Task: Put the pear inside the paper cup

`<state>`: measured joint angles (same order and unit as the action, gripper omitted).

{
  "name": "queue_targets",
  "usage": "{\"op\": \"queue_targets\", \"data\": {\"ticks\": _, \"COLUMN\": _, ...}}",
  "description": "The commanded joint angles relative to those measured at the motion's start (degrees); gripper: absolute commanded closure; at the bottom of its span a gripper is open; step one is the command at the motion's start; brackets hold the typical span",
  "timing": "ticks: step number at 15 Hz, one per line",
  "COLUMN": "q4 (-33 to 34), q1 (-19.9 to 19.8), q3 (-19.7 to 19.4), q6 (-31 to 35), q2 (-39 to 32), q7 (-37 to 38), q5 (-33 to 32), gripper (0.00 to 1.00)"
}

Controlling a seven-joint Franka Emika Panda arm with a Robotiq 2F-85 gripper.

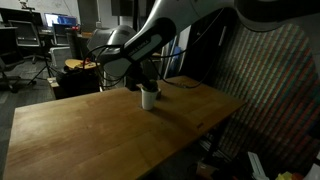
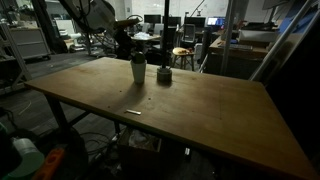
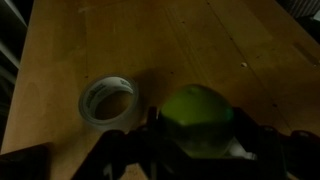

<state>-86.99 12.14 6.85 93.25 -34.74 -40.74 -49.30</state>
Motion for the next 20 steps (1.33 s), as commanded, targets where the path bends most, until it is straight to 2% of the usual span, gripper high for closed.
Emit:
{"op": "queue_targets", "data": {"ticks": 1, "q4": 4.4, "q1": -0.6, "q3": -0.3, "q6": -2.0, "q2": -1.8, "q7": -0.4, "q5": 0.0, "gripper": 0.06}}
{"op": "queue_targets", "data": {"ticks": 3, "q4": 4.5, "q1": -1.0, "q3": -0.4, "q6": -2.5, "q2": -1.0, "q7": -0.1, "q5": 0.3, "gripper": 0.0}}
{"op": "queue_targets", "data": {"ticks": 9, "q4": 2.8, "q1": -1.3, "q3": 0.3, "q6": -6.5, "q2": 4.6, "q7": 2.0, "q5": 2.0, "gripper": 0.01}}
{"op": "queue_targets", "data": {"ticks": 15, "q4": 0.7, "q1": -5.4, "q3": 1.3, "q6": -5.4, "q2": 13.1, "q7": 4.3, "q5": 17.9, "gripper": 0.0}}
{"op": "queue_targets", "data": {"ticks": 16, "q4": 3.4, "q1": -3.4, "q3": 0.3, "q6": -6.3, "q2": 9.0, "q7": 3.3, "q5": 13.8, "gripper": 0.0}}
{"op": "queue_targets", "data": {"ticks": 20, "q4": 2.4, "q1": -4.5, "q3": 0.2, "q6": -6.2, "q2": 11.9, "q7": 3.3, "q5": 17.1, "gripper": 0.0}}
